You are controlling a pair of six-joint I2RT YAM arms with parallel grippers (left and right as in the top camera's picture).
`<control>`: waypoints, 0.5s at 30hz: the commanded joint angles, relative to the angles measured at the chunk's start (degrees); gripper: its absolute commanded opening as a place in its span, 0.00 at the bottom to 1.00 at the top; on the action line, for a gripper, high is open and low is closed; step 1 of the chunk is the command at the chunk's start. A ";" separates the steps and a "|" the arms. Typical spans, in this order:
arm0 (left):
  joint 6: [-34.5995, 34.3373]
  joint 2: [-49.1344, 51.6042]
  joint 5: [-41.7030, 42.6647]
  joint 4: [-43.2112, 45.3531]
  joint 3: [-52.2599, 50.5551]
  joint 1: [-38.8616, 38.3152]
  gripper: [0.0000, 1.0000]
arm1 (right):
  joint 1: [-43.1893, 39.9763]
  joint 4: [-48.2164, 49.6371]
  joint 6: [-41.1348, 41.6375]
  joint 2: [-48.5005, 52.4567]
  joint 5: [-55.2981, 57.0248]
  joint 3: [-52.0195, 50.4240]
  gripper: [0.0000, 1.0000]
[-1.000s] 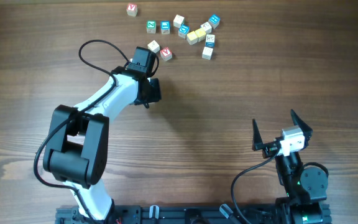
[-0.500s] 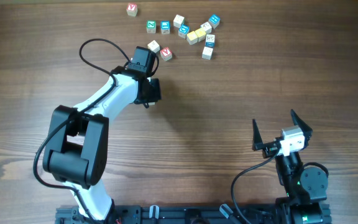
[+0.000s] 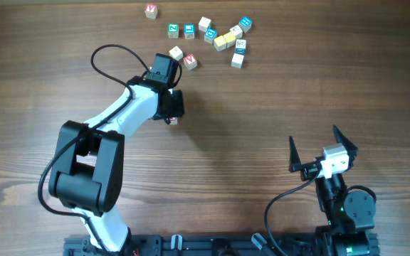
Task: Form a horizontal line
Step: 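Carry the red 'I' block toward the table center with the left gripper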
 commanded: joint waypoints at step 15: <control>0.15 0.17 -0.15 0.17 -0.50 -0.17 0.33 | -0.35 0.15 -0.13 -0.46 0.74 -0.28 1.00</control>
